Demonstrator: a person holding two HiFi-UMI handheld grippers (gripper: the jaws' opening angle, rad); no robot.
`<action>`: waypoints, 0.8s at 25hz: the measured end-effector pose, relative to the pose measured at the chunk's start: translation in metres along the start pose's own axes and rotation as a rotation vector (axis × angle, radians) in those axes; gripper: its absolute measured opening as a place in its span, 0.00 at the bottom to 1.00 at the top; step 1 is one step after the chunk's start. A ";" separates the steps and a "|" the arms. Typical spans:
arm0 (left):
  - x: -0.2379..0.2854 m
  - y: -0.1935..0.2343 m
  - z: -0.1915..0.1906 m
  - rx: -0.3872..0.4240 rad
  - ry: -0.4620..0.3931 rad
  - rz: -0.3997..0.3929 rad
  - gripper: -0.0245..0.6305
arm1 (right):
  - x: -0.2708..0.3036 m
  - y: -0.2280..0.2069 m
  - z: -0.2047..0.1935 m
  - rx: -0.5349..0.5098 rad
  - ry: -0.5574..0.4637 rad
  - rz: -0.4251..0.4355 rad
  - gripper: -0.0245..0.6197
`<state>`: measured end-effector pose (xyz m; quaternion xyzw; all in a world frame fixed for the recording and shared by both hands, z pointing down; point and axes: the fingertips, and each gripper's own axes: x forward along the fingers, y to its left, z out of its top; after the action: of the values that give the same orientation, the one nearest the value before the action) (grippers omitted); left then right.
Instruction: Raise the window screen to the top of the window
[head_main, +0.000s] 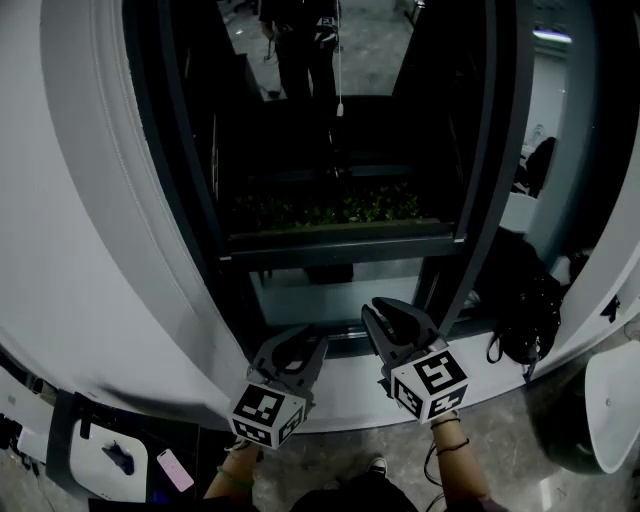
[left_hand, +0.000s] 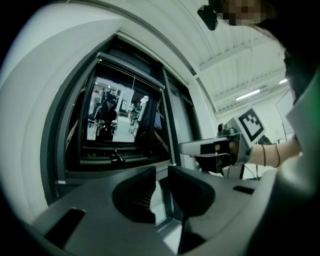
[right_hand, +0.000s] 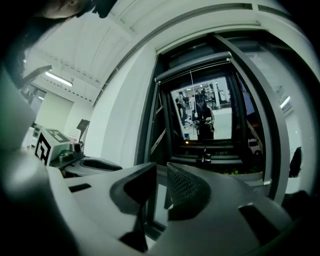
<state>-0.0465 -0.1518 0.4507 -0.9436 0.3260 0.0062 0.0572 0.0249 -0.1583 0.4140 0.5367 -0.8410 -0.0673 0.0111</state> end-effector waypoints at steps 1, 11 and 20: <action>-0.004 -0.009 -0.006 -0.026 0.003 0.001 0.15 | -0.007 0.006 -0.009 0.023 0.010 0.003 0.14; -0.051 -0.086 -0.034 -0.182 0.031 0.105 0.15 | -0.099 0.032 -0.072 0.199 0.094 0.025 0.14; -0.074 -0.195 -0.054 -0.286 0.060 0.161 0.15 | -0.218 0.052 -0.109 0.284 0.165 0.091 0.14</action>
<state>0.0141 0.0395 0.5283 -0.9127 0.3979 0.0292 -0.0879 0.0803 0.0488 0.5402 0.4978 -0.8618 0.0971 0.0072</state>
